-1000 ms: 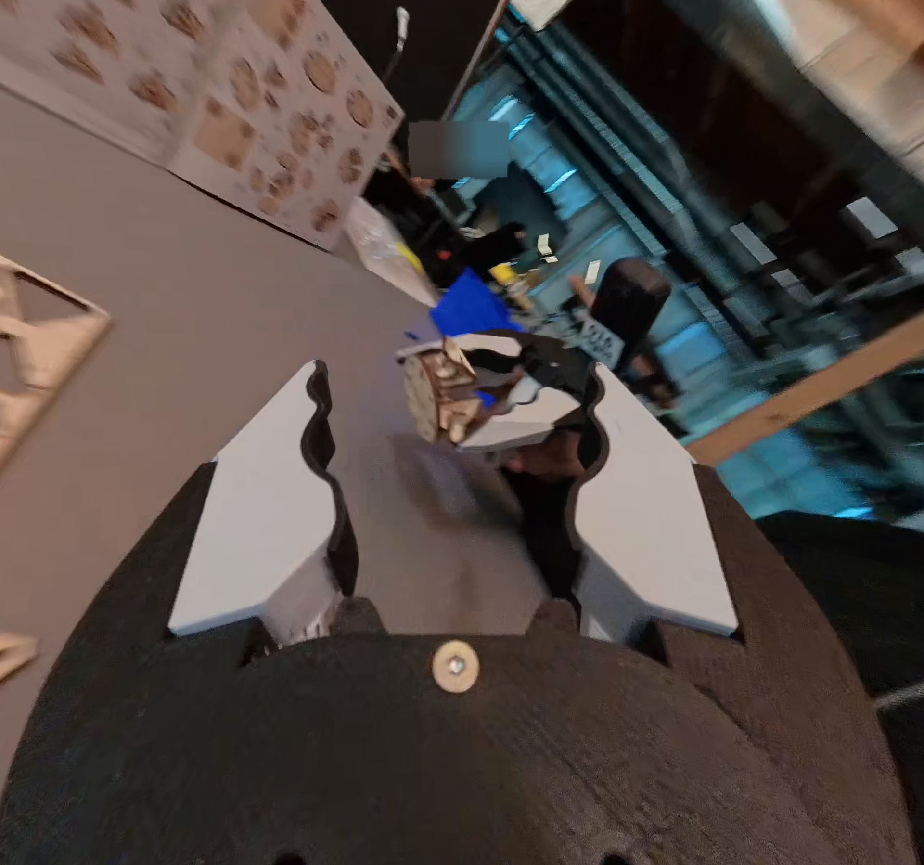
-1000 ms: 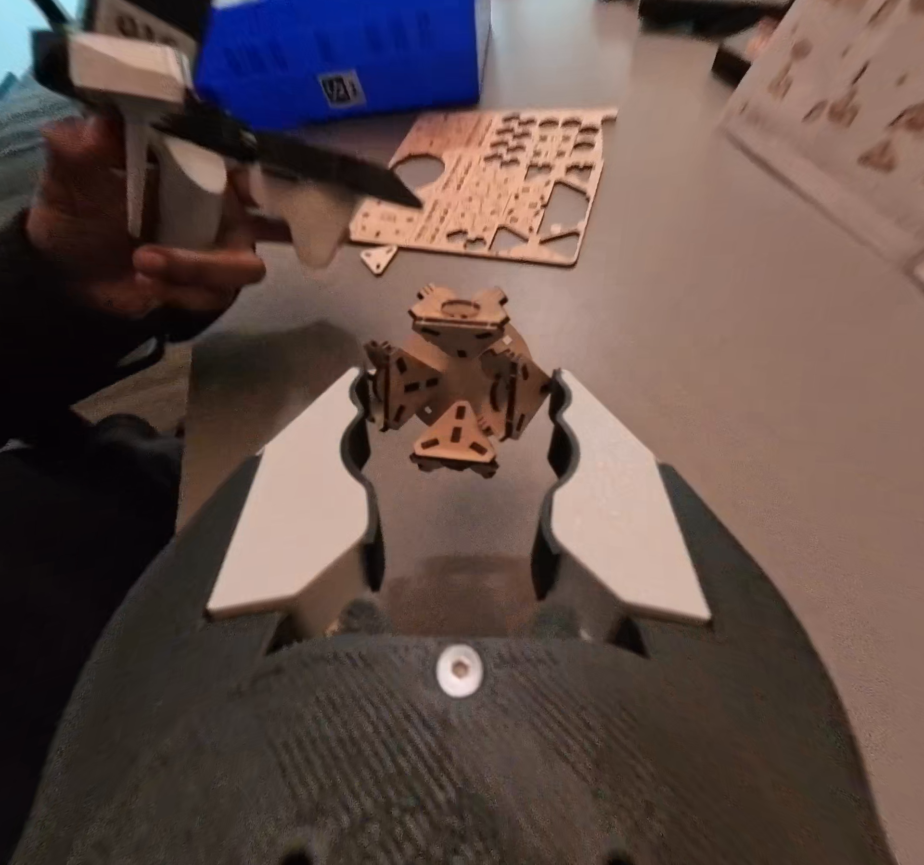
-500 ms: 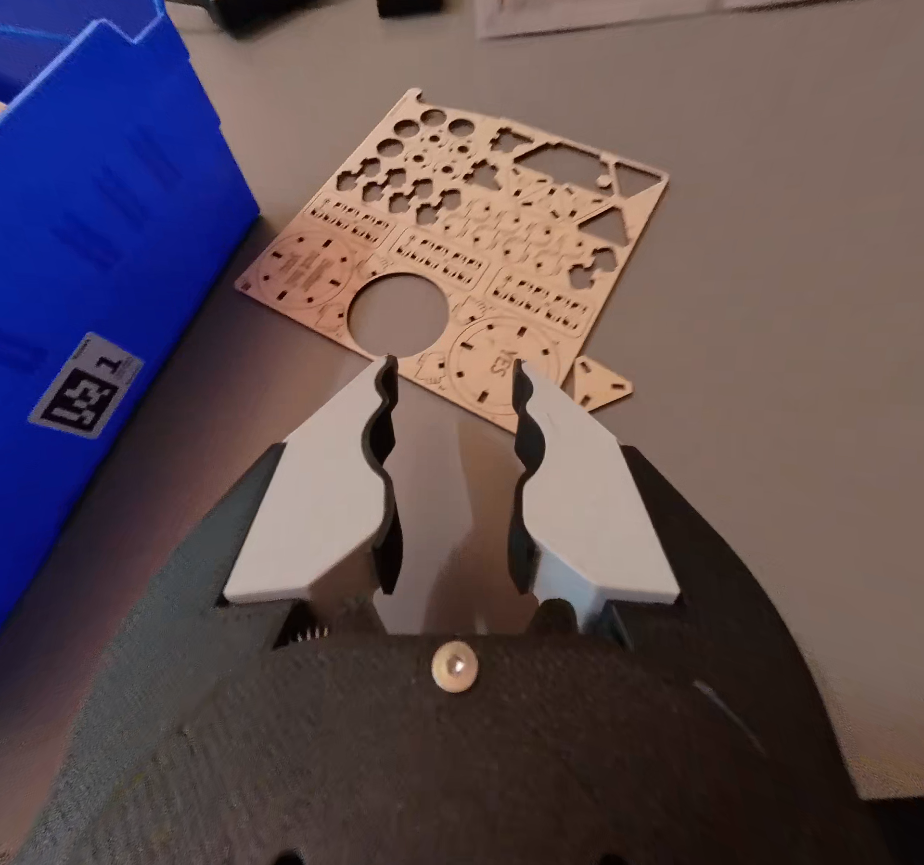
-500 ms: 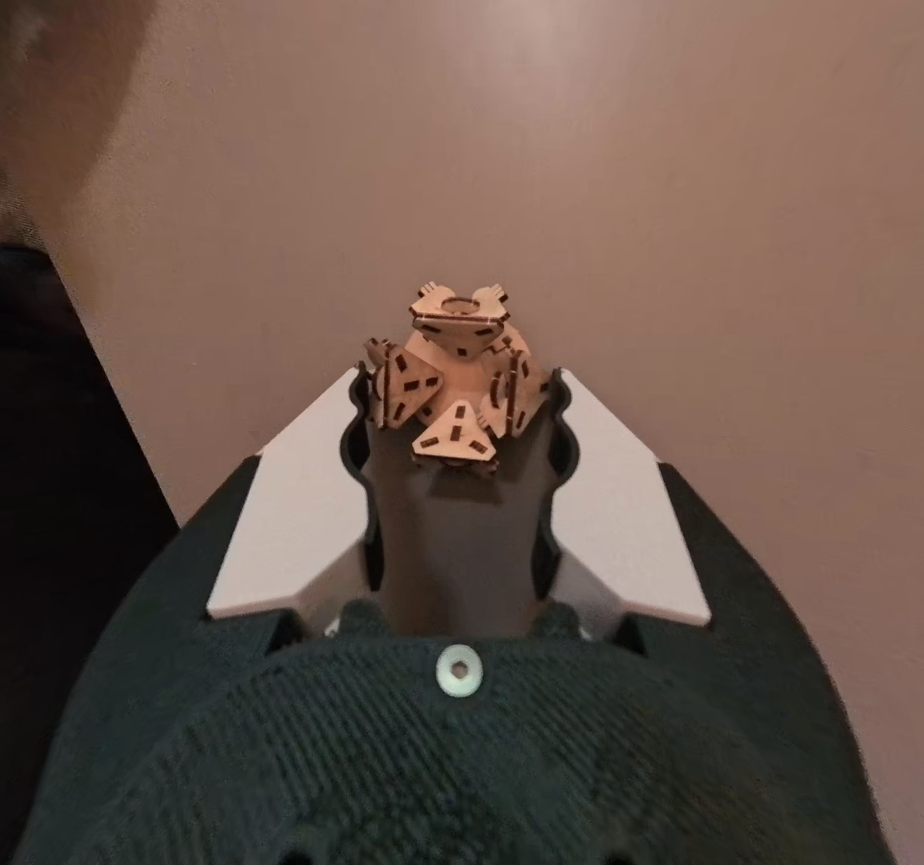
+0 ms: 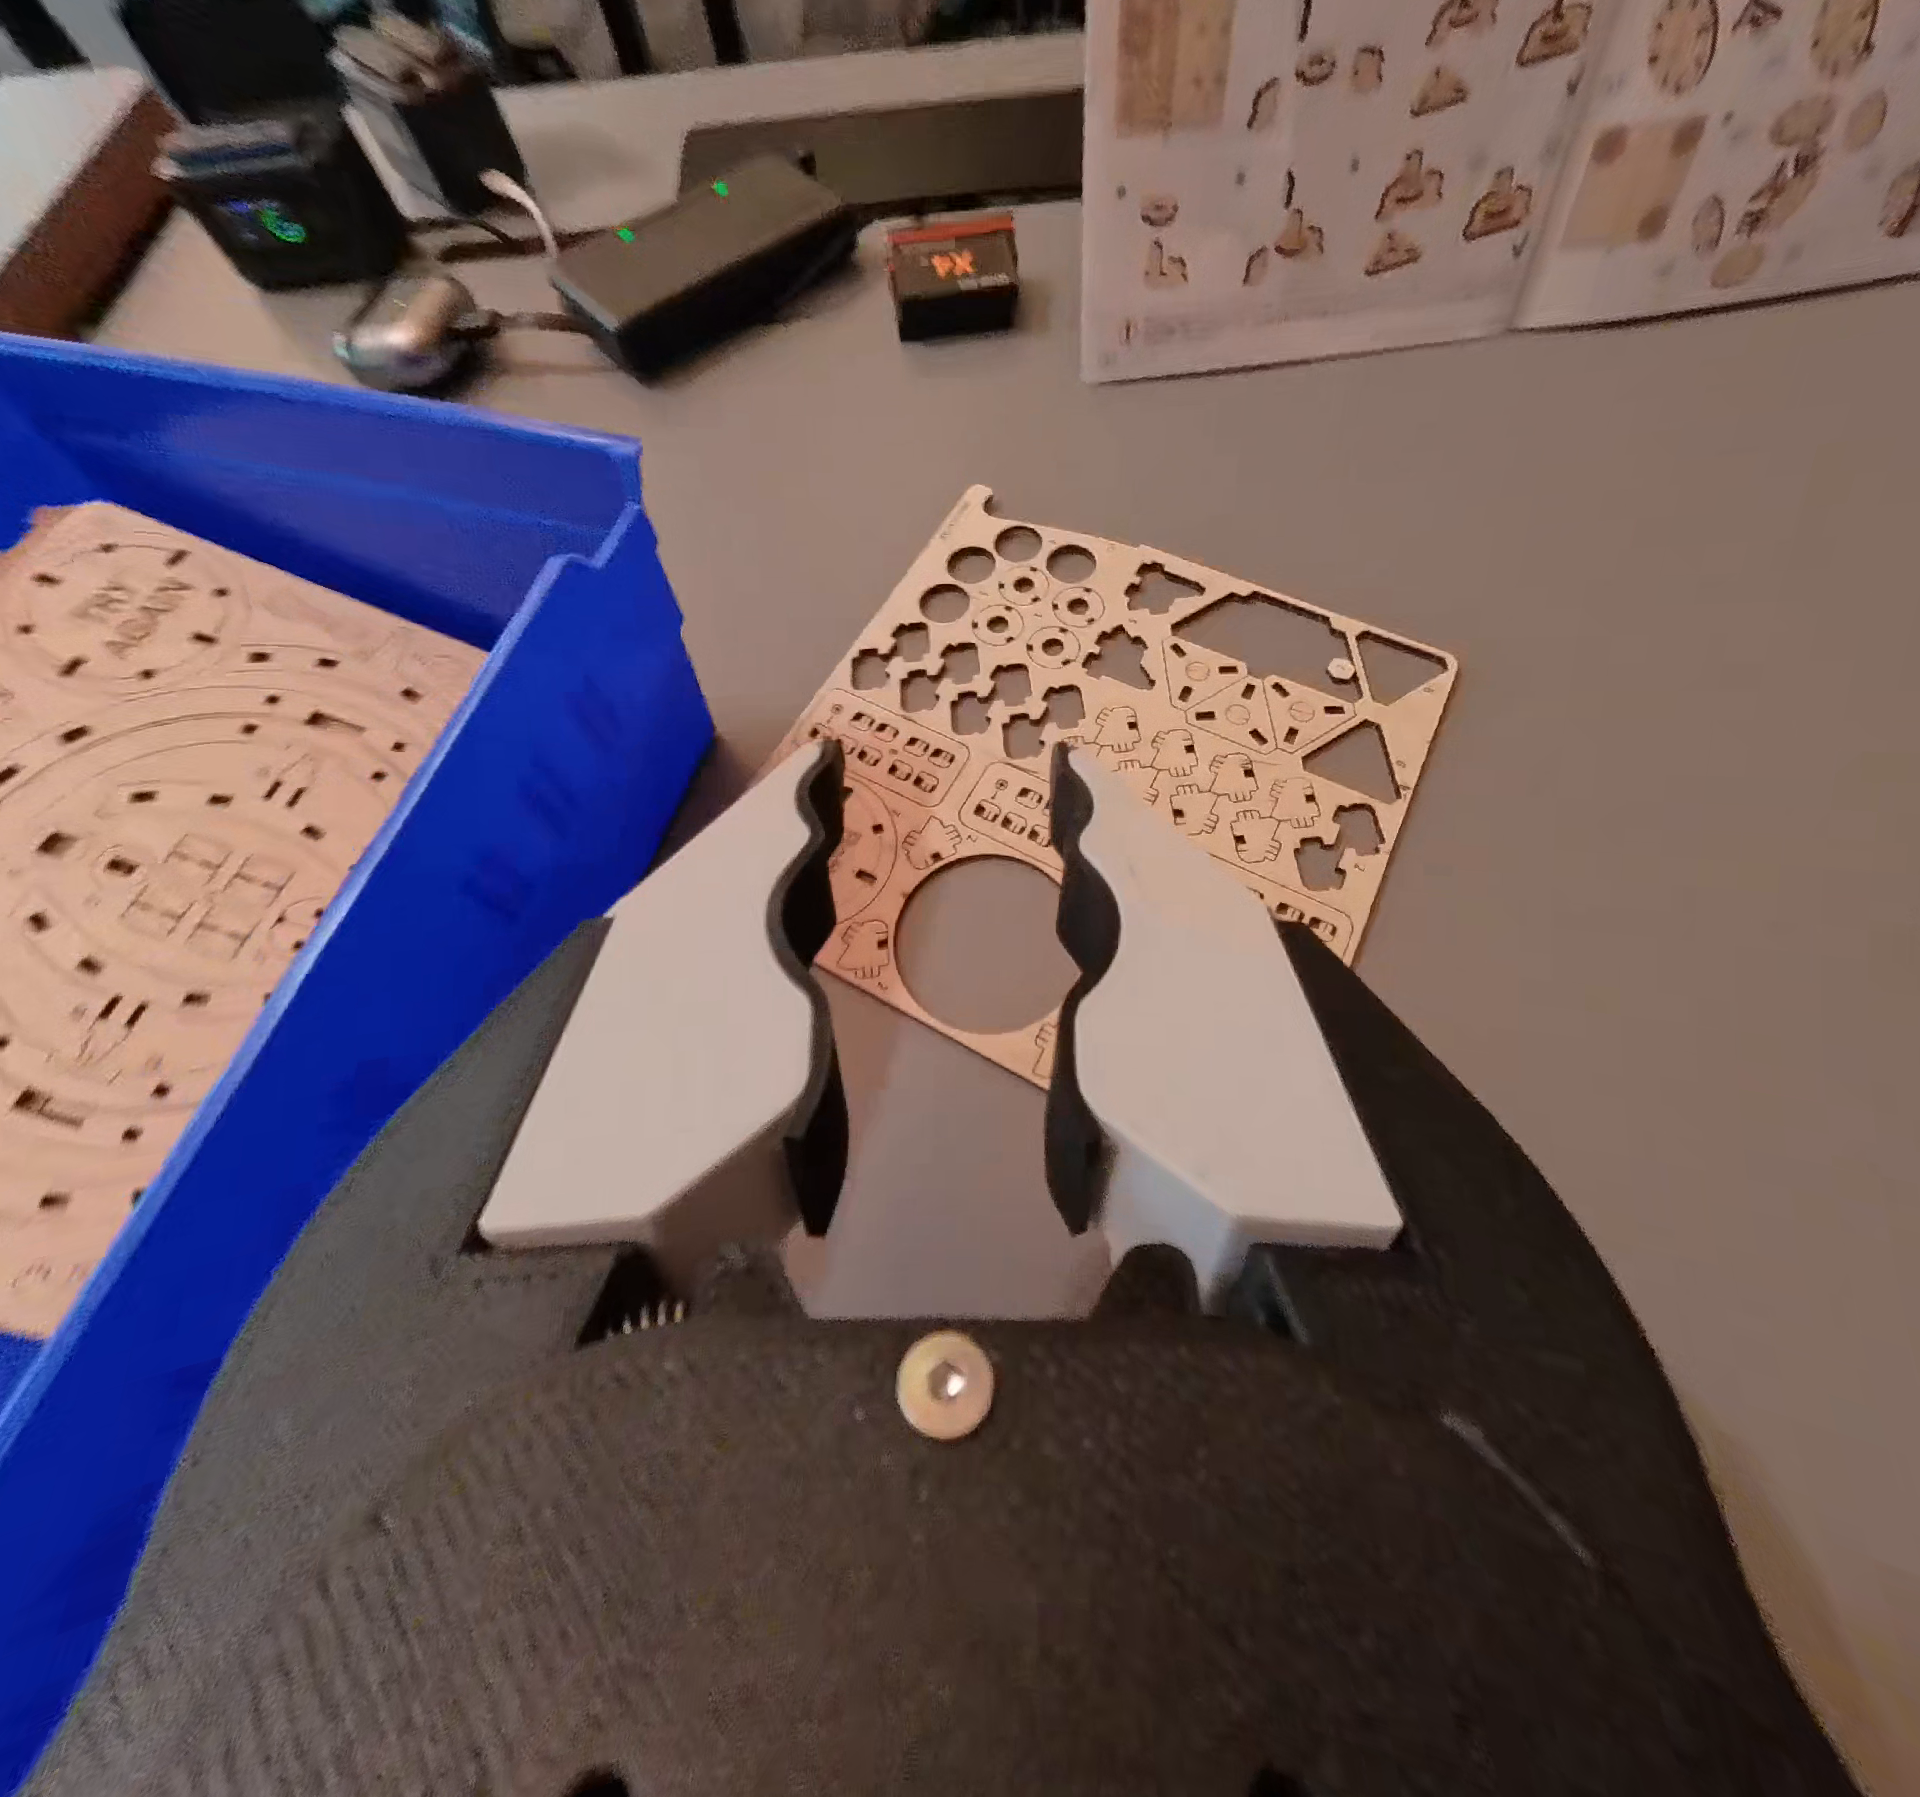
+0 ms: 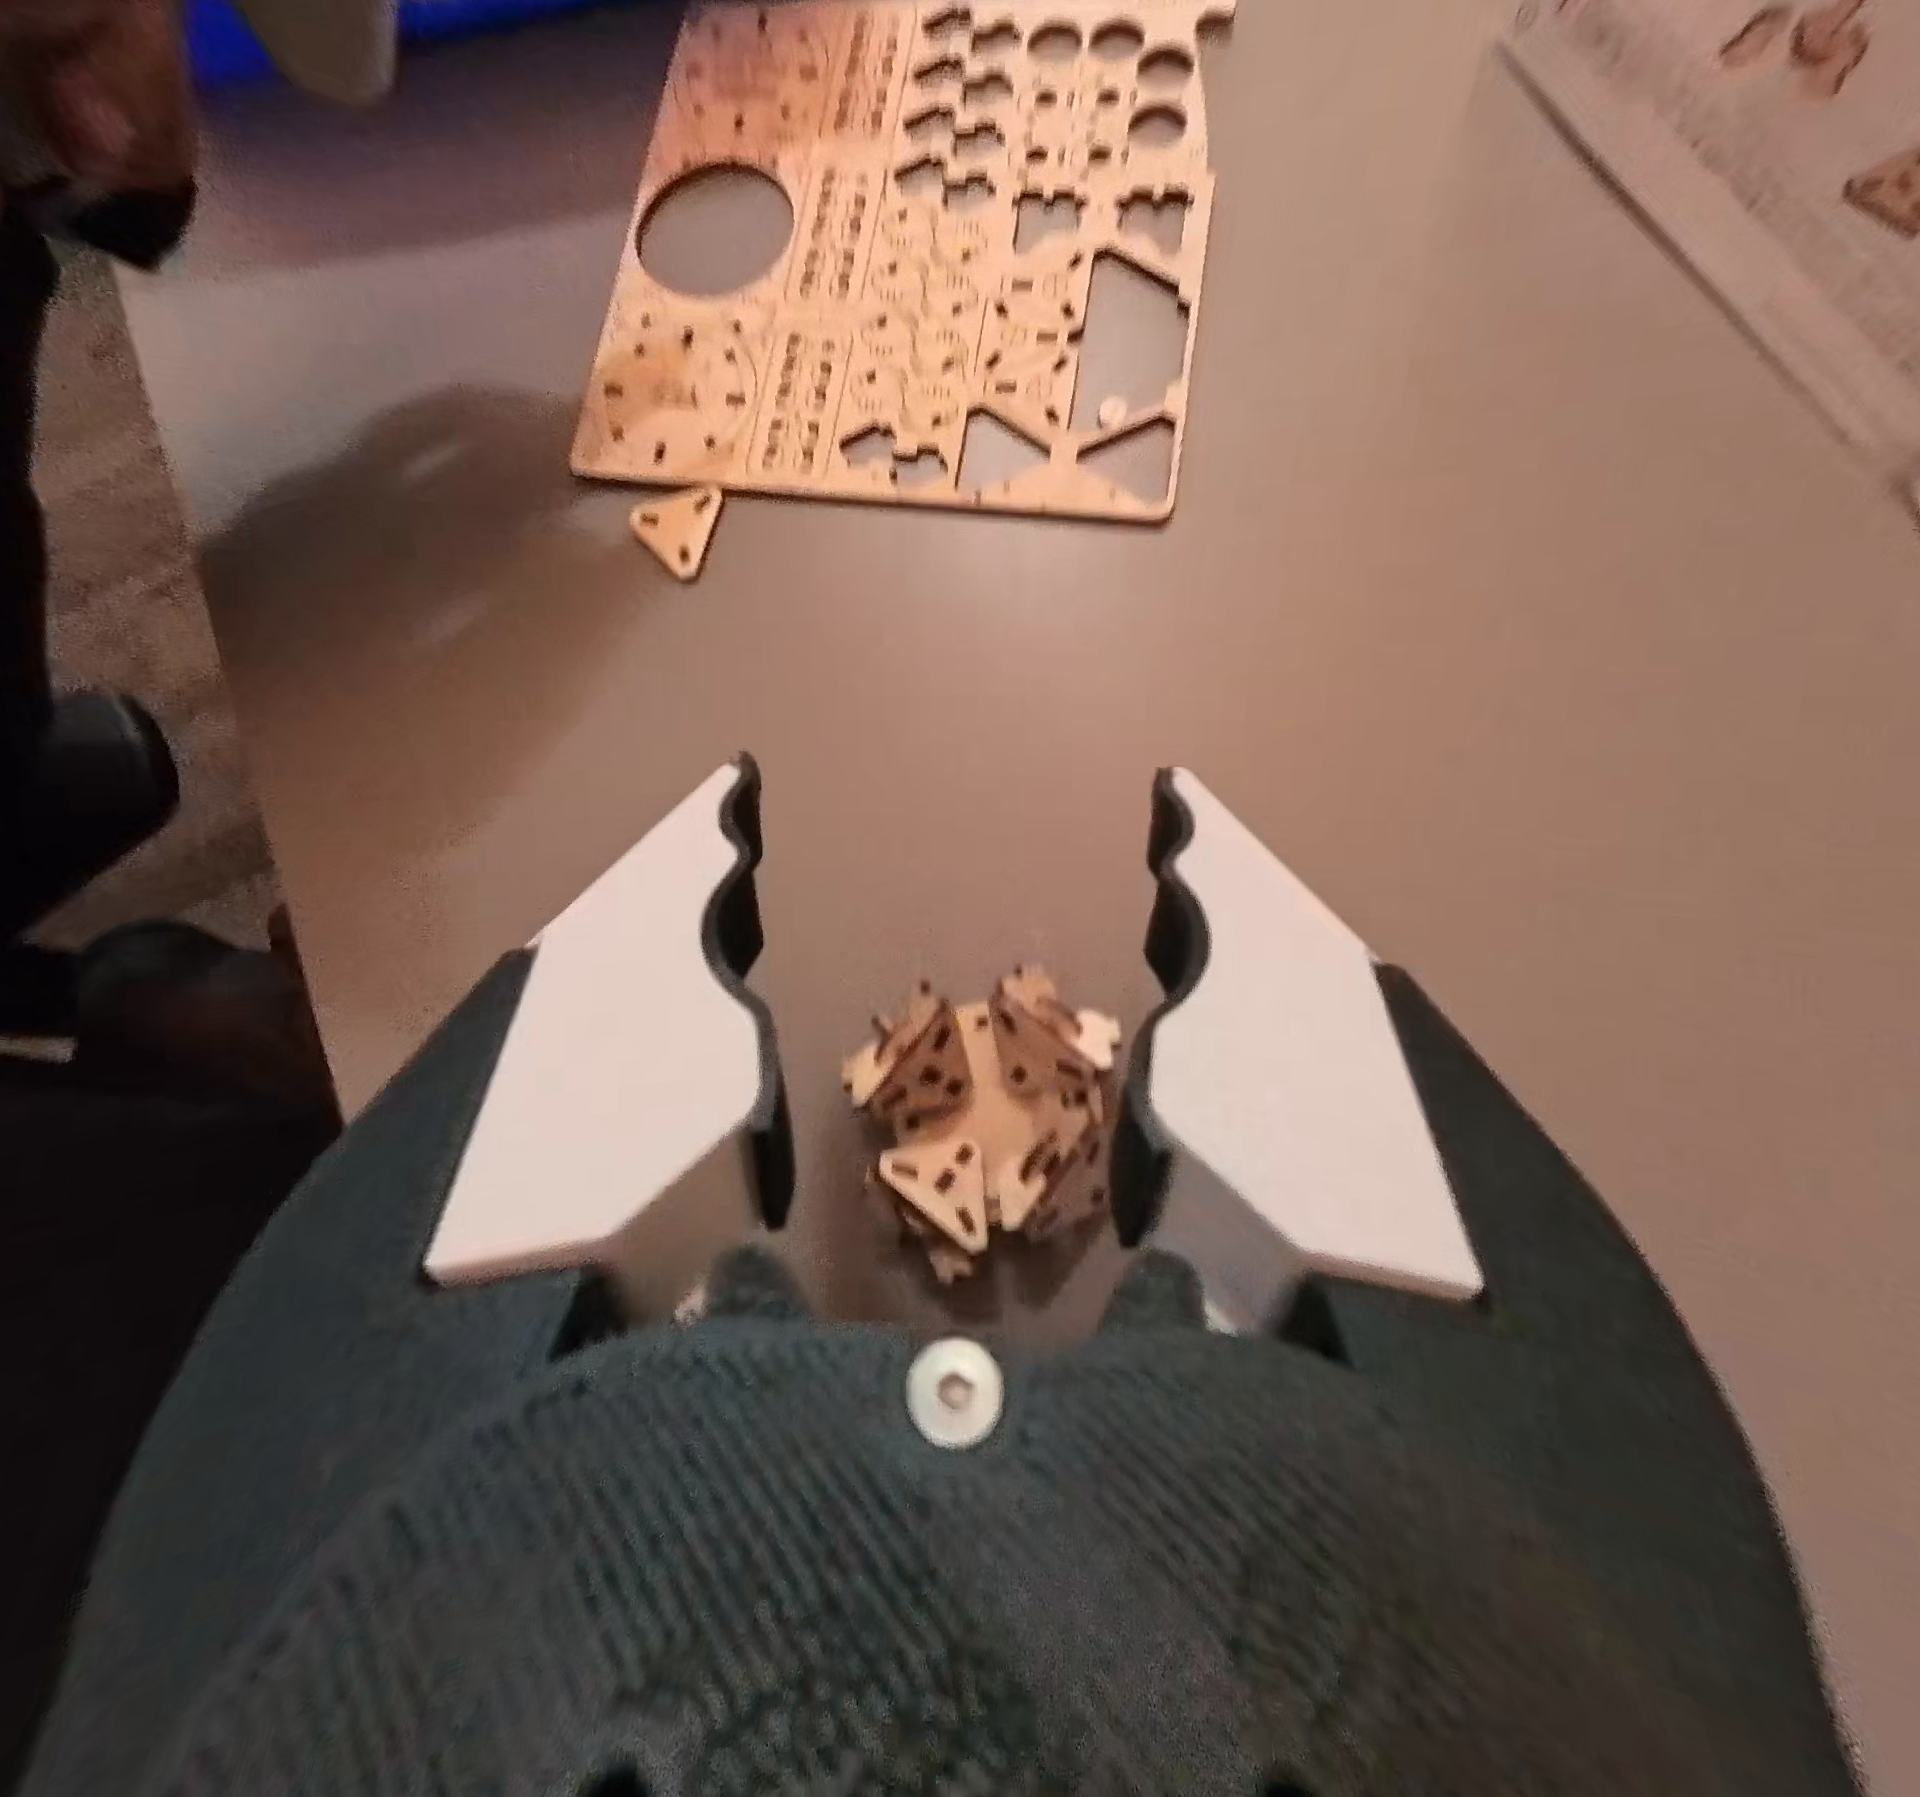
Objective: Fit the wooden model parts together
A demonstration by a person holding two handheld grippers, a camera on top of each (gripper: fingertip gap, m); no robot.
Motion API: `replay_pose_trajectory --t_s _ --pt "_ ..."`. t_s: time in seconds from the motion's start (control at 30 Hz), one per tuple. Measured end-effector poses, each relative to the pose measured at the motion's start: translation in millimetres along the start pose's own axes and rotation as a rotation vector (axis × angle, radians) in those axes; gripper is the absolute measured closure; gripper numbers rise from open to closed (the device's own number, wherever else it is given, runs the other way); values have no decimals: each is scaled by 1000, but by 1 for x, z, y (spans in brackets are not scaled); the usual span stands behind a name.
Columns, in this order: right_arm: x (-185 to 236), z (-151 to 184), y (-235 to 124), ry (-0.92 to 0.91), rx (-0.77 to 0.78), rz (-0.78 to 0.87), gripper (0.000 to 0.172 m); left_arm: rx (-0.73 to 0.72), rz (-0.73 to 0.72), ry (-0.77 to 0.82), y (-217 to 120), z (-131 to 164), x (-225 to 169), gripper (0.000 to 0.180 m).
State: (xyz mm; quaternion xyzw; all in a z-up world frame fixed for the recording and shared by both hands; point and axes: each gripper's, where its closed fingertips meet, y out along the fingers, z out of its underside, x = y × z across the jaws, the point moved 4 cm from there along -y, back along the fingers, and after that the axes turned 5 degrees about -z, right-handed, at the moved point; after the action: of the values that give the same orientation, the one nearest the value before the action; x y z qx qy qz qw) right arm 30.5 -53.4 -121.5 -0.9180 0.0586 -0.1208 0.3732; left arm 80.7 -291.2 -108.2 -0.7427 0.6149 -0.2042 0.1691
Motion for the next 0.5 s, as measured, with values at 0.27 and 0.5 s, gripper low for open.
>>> replay_pose_trajectory --t_s 0.27,0.5 --pt "-53 -53 76 -78 92 128 139 -23 94 16 6 -11 -10 146" --pt "-74 -67 135 23 189 105 150 -88 202 -89 -12 -13 11 148"
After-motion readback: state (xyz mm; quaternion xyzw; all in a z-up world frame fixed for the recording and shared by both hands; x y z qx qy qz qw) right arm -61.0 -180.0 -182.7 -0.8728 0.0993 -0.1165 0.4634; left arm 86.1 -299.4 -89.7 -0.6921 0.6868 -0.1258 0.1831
